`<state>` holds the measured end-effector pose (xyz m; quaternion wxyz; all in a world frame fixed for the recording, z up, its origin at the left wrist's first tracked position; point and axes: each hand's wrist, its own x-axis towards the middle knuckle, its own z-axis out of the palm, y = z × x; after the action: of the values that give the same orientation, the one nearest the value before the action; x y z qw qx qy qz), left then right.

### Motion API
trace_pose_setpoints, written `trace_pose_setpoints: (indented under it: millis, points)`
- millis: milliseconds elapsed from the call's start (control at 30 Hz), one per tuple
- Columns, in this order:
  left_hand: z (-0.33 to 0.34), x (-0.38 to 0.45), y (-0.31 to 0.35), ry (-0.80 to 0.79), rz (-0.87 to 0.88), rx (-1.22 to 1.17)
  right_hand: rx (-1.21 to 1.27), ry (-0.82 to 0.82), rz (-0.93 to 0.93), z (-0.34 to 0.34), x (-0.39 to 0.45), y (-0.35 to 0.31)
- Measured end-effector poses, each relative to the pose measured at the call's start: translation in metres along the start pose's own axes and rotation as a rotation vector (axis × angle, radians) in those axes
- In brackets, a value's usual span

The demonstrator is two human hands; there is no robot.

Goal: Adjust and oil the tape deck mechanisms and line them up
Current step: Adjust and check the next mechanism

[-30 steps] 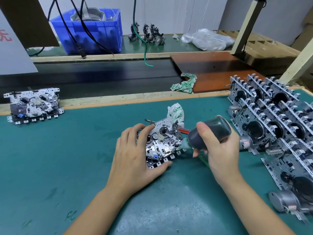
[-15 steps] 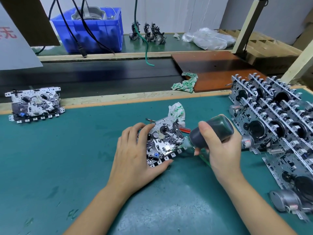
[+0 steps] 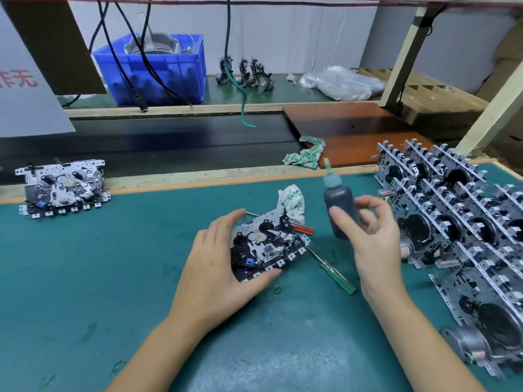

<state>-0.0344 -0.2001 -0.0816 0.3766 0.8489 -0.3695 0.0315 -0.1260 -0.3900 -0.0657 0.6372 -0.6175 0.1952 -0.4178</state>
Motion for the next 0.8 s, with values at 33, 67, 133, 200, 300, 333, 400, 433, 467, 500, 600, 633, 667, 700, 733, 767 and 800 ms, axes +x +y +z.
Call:
trace_pose_setpoints:
  millis: [33, 67, 133, 200, 300, 333, 400, 433, 467, 500, 600, 633, 667, 700, 733, 767, 800]
  points:
    - [-0.004, 0.0, 0.001, 0.007, -0.043, -0.071, -0.05, -0.018, -0.007, -0.001, 0.001, 0.002]
    - [-0.008, -0.001, 0.002, 0.011, -0.096, -0.158, -0.102, -0.027, -0.019, -0.003, 0.003, 0.004]
    - [-0.015, -0.002, 0.002, -0.014, -0.19, -0.318, -0.188, -0.019, -0.047, -0.005, 0.005, 0.008]
    - [-0.021, -0.002, 0.005, -0.059, -0.24, -0.364, -0.23, -0.006, -0.05, -0.006, 0.006, 0.013]
    - [-0.028, -0.005, 0.013, -0.043, -0.258, -0.32, -0.257, -0.009, -0.003, -0.008, 0.008, 0.022]
    - [-0.03, -0.005, 0.015, -0.034, -0.262, -0.296, -0.273, -0.022, 0.016, -0.008, 0.009, 0.025]
    - [-0.033, -0.006, 0.018, -0.013, -0.275, -0.232, -0.308, -0.049, 0.068, -0.007, 0.01, 0.029]
    - [-0.035, -0.006, 0.017, 0.012, -0.279, -0.169, -0.318, -0.052, 0.084, -0.005, 0.009, 0.029]
    - [-0.036, -0.005, 0.015, 0.052, -0.28, -0.069, -0.334, -0.03, 0.077, -0.004, 0.007, 0.027]
    - [-0.037, -0.004, 0.013, 0.094, -0.28, 0.052, -0.362, 0.025, 0.016, -0.003, 0.006, 0.024]
    - [-0.038, 0.0, 0.007, 0.206, -0.205, 0.153, -0.38, 0.119, -0.44, -0.002, -0.003, 0.008]
    - [-0.037, 0.001, 0.006, 0.215, -0.12, 0.133, -0.337, 0.05, -0.53, -0.001, -0.008, 0.005]
    - [-0.035, 0.001, 0.005, 0.209, -0.022, 0.128, -0.307, -0.058, -0.538, 0.001, -0.014, 0.004]
    - [-0.032, 0.001, 0.004, 0.205, 0.08, 0.135, -0.323, -0.178, -0.501, 0.005, -0.019, 0.005]
    - [-0.028, 0.001, 0.003, 0.202, 0.168, 0.133, -0.375, -0.288, -0.448, 0.01, -0.023, 0.006]
    - [-0.026, 0.001, 0.003, 0.2, 0.22, 0.115, -0.44, -0.374, -0.403, 0.015, -0.026, 0.008]
    - [-0.024, 0.001, 0.003, 0.2, 0.237, 0.074, -0.483, -0.428, -0.363, 0.018, -0.028, 0.011]
